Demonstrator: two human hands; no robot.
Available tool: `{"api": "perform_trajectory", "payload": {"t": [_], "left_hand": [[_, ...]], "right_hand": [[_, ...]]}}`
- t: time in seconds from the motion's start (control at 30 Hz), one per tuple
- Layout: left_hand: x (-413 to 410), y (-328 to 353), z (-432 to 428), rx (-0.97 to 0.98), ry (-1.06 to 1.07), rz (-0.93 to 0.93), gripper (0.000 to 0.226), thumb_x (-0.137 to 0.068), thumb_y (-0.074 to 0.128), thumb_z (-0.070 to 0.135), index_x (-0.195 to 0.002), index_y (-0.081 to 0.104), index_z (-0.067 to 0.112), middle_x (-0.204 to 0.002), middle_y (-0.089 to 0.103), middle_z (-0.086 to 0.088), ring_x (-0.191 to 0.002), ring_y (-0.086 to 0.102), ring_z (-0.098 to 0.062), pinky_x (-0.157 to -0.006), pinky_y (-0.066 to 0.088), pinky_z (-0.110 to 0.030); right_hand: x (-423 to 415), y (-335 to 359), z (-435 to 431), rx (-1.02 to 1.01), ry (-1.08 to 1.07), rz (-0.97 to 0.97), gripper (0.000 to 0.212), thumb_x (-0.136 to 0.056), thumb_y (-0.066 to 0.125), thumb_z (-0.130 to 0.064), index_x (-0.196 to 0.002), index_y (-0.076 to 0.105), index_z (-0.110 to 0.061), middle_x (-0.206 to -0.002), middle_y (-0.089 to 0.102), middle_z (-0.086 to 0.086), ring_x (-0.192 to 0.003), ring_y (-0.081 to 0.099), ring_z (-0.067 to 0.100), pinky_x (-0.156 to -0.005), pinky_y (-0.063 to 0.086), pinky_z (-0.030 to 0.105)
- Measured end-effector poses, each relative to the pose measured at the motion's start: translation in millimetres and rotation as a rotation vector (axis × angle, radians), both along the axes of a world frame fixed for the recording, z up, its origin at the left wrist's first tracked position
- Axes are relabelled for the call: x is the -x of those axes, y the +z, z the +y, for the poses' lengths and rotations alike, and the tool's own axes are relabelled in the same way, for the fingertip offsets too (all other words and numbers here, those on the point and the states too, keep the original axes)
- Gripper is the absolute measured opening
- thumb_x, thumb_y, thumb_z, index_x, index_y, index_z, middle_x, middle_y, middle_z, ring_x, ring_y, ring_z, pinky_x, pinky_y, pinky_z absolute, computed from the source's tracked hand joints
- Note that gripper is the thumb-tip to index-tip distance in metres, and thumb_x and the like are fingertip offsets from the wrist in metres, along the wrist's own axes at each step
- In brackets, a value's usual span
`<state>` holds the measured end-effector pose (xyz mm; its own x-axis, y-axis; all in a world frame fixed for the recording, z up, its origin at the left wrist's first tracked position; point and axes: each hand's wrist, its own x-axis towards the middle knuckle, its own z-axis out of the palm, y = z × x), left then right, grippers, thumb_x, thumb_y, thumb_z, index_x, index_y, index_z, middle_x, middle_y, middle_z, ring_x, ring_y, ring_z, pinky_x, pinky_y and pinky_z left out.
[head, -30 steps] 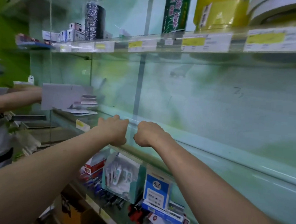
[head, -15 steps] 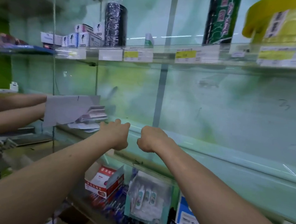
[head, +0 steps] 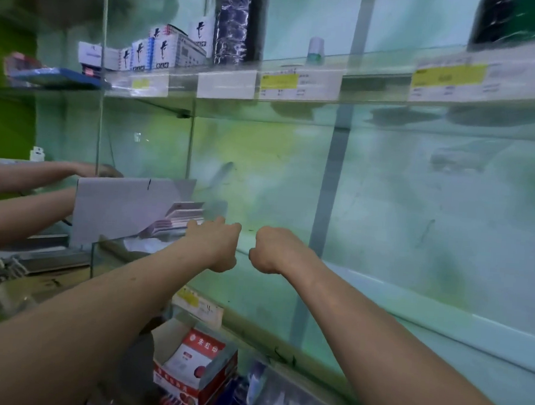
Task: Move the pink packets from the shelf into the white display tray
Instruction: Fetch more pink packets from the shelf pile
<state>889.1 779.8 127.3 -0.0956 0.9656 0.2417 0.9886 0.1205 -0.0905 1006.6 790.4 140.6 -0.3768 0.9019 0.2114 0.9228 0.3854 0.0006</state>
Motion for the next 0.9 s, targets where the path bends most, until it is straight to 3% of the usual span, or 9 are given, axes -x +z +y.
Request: {"api": "perform_trajectory", "payload": {"t": [0.17,0.23,0.33,0.4,0.7,0.83,0.9], "left_hand": [[29,1,25,-0.029,0.017,0.023,0.050,-0.090,0.054,0.031,-0.136,0.038,0.020,-0.135,0.042,-0.012,-0.123,0.047,-0.031,-0.099,0.036,-0.046],[44,3,37,-0.063,0.018,0.028,0.046,-0.089,0.055,0.030,-0.132,0.042,0.020,-0.133,0.045,-0.011,-0.121,0.048,-0.029,-0.099,0.037,-0.044],[64,7,53,-0.093,-0.001,0.012,0.037,-0.087,0.054,0.028,-0.123,0.047,0.019,-0.125,0.048,-0.010,-0.118,0.048,-0.028,-0.097,0.038,-0.043],[74,10,60,-0.099,-0.020,-0.008,0.034,-0.090,0.052,0.027,-0.122,0.047,0.018,-0.122,0.047,-0.011,-0.116,0.048,-0.029,-0.094,0.038,-0.041],[129,21,88,-0.169,-0.074,-0.010,0.027,-0.093,0.050,0.022,-0.116,0.056,0.009,-0.130,0.043,-0.020,-0.124,0.040,-0.035,-0.094,0.040,-0.040],[145,15,100,-0.066,-0.157,-0.059,0.025,-0.092,0.051,0.023,-0.105,0.062,0.005,-0.108,0.063,-0.016,-0.094,0.059,-0.031,-0.078,0.049,-0.037],[149,10,103,-0.014,-0.200,-0.097,0.023,-0.092,0.050,0.021,-0.101,0.064,0.005,-0.103,0.066,-0.015,-0.080,0.057,-0.029,-0.072,0.048,-0.035]], "right_hand": [[28,-1,30,-0.009,0.023,-0.005,0.012,-0.093,0.046,-0.015,-0.082,0.042,-0.011,-0.105,0.060,0.011,-0.087,0.048,0.029,-0.068,0.035,0.031],[39,-3,42,-0.011,0.024,-0.001,0.005,-0.092,0.046,-0.015,-0.095,0.049,-0.011,-0.114,0.060,0.010,-0.098,0.054,0.030,-0.070,0.037,0.030],[56,-5,58,-0.010,0.018,0.008,0.037,-0.091,0.046,-0.016,-0.128,0.048,-0.013,-0.130,0.054,0.008,-0.118,0.051,0.031,-0.086,0.044,0.032],[69,-5,66,-0.013,0.011,0.004,0.045,-0.090,0.046,-0.016,-0.135,0.045,-0.015,-0.136,0.051,0.007,-0.122,0.049,0.030,-0.094,0.044,0.035],[134,5,85,-0.094,0.069,0.049,0.043,-0.091,0.046,-0.009,-0.134,0.050,-0.011,-0.137,0.050,0.012,-0.122,0.050,0.032,-0.099,0.046,0.040],[153,5,89,-0.090,0.076,0.051,0.041,-0.088,0.047,-0.005,-0.128,0.056,-0.012,-0.131,0.056,0.013,-0.117,0.055,0.033,-0.094,0.049,0.037],[159,5,89,-0.079,0.084,0.032,0.035,-0.090,0.047,-0.006,-0.123,0.060,-0.009,-0.126,0.060,0.014,-0.112,0.058,0.033,-0.088,0.048,0.034]]}}
